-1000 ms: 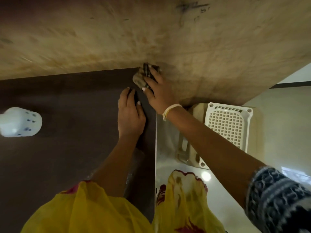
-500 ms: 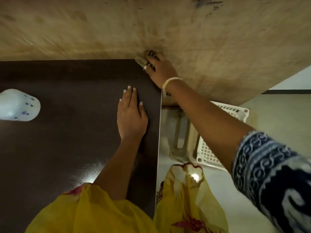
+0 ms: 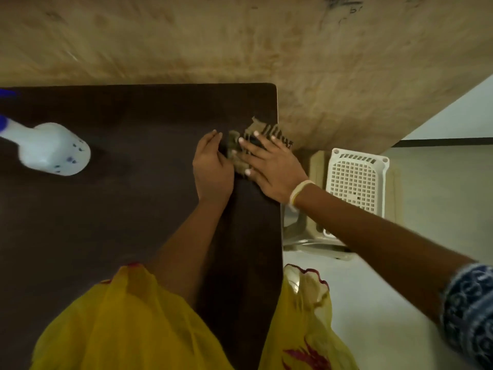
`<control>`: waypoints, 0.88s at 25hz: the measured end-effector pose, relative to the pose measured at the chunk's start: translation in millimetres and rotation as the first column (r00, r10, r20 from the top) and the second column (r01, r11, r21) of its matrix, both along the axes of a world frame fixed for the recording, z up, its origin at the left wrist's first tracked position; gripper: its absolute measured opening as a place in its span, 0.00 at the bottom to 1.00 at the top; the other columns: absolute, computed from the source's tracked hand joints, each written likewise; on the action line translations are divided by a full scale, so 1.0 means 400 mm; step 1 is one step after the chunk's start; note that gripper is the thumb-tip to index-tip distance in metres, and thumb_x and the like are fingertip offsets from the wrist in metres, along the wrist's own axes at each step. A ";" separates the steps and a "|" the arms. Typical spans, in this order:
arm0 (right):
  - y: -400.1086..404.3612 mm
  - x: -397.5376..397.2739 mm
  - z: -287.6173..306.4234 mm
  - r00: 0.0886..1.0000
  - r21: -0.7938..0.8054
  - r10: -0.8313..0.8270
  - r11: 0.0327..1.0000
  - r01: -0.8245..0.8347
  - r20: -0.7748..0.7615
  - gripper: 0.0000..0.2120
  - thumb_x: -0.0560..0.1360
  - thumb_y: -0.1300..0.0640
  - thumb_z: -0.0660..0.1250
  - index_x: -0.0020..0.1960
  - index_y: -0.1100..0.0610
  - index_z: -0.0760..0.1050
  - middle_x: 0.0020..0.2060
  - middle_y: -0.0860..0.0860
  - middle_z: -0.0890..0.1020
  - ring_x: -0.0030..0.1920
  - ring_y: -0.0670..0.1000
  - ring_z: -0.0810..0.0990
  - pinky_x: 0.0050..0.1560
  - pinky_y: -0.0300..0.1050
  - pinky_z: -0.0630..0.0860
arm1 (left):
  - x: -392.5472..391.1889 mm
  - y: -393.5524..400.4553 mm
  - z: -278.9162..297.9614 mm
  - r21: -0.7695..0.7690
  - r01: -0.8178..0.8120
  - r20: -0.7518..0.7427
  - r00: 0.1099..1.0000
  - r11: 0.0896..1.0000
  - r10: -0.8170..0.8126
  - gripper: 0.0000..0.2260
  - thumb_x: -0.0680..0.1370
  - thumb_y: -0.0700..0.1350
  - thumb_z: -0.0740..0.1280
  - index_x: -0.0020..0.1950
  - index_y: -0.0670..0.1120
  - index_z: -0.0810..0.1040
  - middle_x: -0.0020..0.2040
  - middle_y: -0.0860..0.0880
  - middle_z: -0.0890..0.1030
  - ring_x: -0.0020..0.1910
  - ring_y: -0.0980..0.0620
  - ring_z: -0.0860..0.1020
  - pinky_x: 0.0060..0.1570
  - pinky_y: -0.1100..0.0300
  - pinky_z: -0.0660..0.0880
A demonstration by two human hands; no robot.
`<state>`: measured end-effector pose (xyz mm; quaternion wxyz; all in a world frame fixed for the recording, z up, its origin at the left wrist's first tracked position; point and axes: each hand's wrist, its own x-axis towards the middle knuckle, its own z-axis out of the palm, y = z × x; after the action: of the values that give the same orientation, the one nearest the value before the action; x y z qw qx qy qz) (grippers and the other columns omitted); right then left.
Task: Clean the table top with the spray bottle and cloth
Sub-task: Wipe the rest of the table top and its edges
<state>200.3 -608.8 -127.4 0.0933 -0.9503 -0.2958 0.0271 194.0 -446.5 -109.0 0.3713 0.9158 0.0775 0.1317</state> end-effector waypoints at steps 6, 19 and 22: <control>0.048 0.063 0.008 0.998 -0.159 0.044 0.986 -0.039 0.032 0.28 0.79 0.43 0.44 0.77 0.48 0.60 0.77 0.54 0.61 0.77 0.59 0.58 0.73 0.57 0.58 | -0.152 0.327 -0.011 0.230 0.256 -0.107 0.966 0.939 -0.237 0.18 0.81 0.38 0.58 0.71 0.40 0.72 0.74 0.45 0.69 0.75 0.47 0.64 0.74 0.48 0.63; 0.400 -0.511 0.023 0.927 -0.103 0.353 0.925 -0.366 -0.125 0.25 0.81 0.42 0.50 0.77 0.41 0.56 0.79 0.48 0.56 0.78 0.58 0.52 0.75 0.61 0.53 | -0.446 0.613 -0.042 0.308 0.342 -0.152 0.939 0.888 -0.309 0.22 0.80 0.49 0.57 0.73 0.43 0.70 0.76 0.45 0.66 0.77 0.47 0.61 0.75 0.48 0.58; 0.368 -0.426 0.036 0.771 -0.100 0.624 0.766 -0.636 -0.126 0.24 0.81 0.39 0.50 0.77 0.39 0.57 0.79 0.46 0.54 0.79 0.55 0.49 0.76 0.61 0.52 | -0.452 0.617 -0.044 0.320 0.328 -0.159 0.943 0.889 -0.291 0.21 0.80 0.48 0.57 0.73 0.44 0.70 0.76 0.45 0.66 0.77 0.48 0.60 0.75 0.51 0.56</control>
<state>30.0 -461.7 -112.9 0.0259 -0.7979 -0.5906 0.1174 13.3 -199.8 -126.8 0.2182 0.9725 -0.0741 0.0333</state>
